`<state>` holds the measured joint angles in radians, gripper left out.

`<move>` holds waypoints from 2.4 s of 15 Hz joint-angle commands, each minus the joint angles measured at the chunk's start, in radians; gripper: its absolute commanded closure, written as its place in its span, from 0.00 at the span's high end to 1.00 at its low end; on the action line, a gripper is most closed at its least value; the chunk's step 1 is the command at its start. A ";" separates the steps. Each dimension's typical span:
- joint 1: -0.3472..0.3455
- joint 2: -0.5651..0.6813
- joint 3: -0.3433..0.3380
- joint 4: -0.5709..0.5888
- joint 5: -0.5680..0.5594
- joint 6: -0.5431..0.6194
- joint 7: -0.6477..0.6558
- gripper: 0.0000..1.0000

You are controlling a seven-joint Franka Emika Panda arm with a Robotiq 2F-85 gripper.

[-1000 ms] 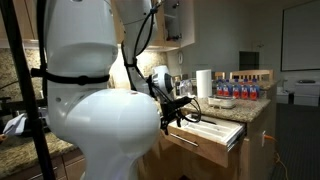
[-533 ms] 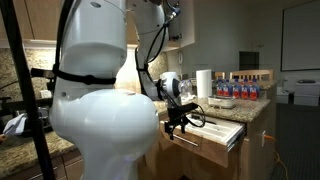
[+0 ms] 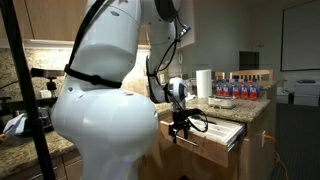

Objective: Close the drawer

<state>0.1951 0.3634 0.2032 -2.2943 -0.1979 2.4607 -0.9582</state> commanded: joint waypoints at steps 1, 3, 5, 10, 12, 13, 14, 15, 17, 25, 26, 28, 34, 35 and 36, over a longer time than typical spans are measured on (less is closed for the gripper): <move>-0.013 0.039 0.011 0.046 -0.035 -0.025 0.001 1.00; -0.002 0.037 0.001 0.054 -0.071 -0.003 0.024 1.00; -0.001 0.027 -0.004 0.050 -0.100 0.007 0.033 1.00; 0.012 0.013 -0.022 0.055 -0.183 0.044 0.098 1.00; 0.016 0.017 -0.031 0.065 -0.216 0.065 0.135 1.00; 0.015 0.020 -0.034 0.070 -0.227 0.069 0.147 1.00; 0.014 0.023 -0.035 0.073 -0.233 0.069 0.157 1.00; 0.012 0.026 -0.035 0.077 -0.237 0.069 0.165 1.00; 0.011 0.034 -0.040 0.081 -0.250 0.069 0.180 1.00; 0.010 0.042 -0.071 0.091 -0.313 0.087 0.255 1.00; 0.009 0.040 -0.074 0.092 -0.319 0.087 0.258 1.00; 0.012 0.047 -0.079 0.105 -0.337 0.081 0.270 1.00; 0.015 0.086 -0.085 0.156 -0.350 0.061 0.265 1.00; 0.015 0.094 -0.086 0.166 -0.353 0.058 0.264 1.00; 0.016 0.106 -0.088 0.181 -0.356 0.054 0.263 1.00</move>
<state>0.2025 0.4332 0.1274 -2.1593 -0.5145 2.5238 -0.7311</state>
